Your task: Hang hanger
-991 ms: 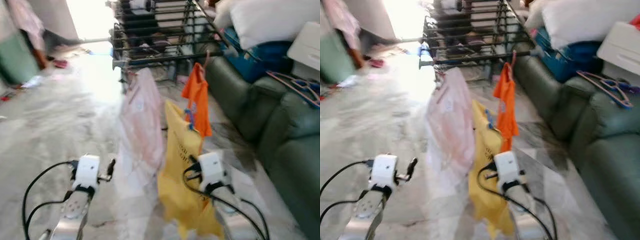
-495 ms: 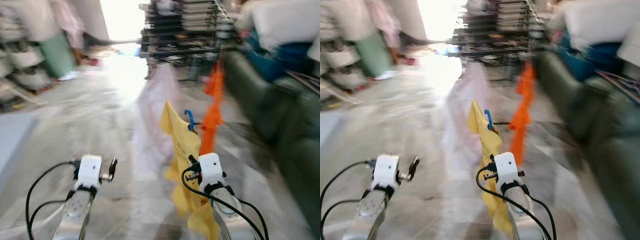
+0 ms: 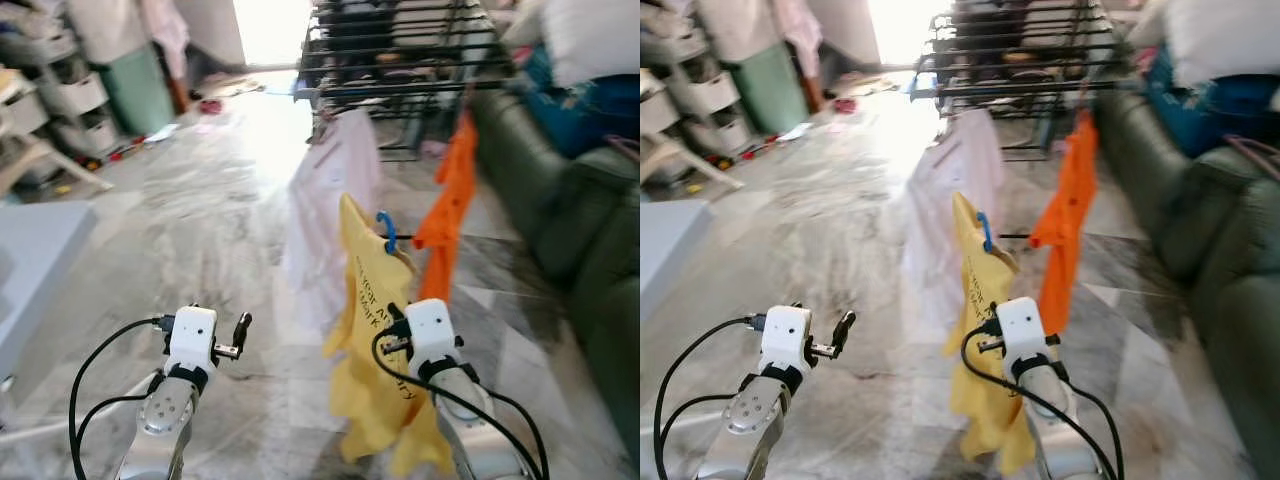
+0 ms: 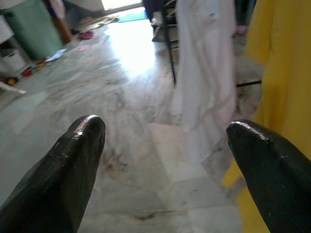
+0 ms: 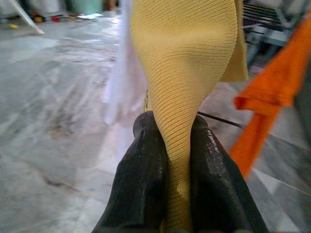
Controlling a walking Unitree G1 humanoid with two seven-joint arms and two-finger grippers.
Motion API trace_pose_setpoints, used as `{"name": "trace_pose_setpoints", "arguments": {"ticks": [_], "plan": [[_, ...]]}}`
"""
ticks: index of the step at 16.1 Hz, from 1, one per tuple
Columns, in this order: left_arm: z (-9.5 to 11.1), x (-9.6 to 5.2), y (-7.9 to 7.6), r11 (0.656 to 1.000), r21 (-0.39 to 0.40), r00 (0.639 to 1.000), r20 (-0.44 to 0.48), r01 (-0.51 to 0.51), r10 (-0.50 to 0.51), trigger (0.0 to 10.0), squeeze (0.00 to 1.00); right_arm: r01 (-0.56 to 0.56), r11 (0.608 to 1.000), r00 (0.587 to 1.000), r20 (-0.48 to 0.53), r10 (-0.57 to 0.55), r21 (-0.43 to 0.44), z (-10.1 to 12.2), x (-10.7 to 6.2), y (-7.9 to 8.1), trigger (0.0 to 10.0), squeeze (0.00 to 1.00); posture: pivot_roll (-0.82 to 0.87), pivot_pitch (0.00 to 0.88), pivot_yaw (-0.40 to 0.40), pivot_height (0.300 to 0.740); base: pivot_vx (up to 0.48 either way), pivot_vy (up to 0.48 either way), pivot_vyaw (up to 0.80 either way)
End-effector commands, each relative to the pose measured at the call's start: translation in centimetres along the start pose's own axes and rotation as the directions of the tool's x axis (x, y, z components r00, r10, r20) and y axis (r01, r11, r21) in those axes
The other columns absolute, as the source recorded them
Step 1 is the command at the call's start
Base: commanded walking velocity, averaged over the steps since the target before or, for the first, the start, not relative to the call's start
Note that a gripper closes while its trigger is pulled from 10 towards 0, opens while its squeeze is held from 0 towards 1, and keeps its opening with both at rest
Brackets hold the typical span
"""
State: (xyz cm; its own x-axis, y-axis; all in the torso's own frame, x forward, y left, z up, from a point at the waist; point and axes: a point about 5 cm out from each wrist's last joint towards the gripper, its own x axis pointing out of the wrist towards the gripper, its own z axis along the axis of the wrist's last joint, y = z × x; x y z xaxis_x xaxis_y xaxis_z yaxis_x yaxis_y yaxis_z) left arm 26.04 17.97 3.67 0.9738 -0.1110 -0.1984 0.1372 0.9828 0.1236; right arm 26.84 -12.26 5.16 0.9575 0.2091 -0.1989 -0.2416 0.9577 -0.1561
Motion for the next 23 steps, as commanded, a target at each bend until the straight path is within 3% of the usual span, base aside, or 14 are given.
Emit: {"name": "trace_pose_setpoints", "arguments": {"ticks": [1, 9, 16, 23], "plan": [[0.0, 0.0, 0.2, 1.000, 0.002, 1.000, 0.002, 0.002, -0.002, 10.0, 0.00, -0.012, 1.000, 0.998, 0.065, 0.012, -0.007, 1.5, 0.4, 0.3, 10.0, 0.00, -0.15, 0.000, 0.093, 0.740, 0.000, -0.315, 0.80], [0.0, 0.1, -0.1, 1.000, -0.004, 1.000, 0.000, 0.024, -0.024, 10.0, 0.00, -0.063, 0.998, 0.996, 0.056, 0.064, -0.012, 1.3, 0.2, 1.1, 10.0, 0.00, -0.15, 0.000, 0.101, 0.740, 0.000, -0.197, 0.80], [-0.3, -0.1, -0.5, 1.000, -0.005, 1.000, -0.007, 0.030, -0.030, 10.0, 0.00, -0.236, 0.971, 0.971, 0.025, 0.237, -0.036, 0.7, -0.3, 2.5, 10.0, 0.00, -0.15, 0.000, 0.091, 0.740, 0.000, -0.041, 0.80], [-0.4, 0.0, -1.0, 0.999, -0.002, 0.999, -0.011, 0.037, -0.037, 10.0, 0.00, -0.339, 0.939, 0.940, 0.019, 0.340, -0.053, 0.6, -0.8, 3.2, 10.0, 0.00, -0.16, 0.000, 0.083, 0.740, 0.000, -0.036, 0.80]]}}
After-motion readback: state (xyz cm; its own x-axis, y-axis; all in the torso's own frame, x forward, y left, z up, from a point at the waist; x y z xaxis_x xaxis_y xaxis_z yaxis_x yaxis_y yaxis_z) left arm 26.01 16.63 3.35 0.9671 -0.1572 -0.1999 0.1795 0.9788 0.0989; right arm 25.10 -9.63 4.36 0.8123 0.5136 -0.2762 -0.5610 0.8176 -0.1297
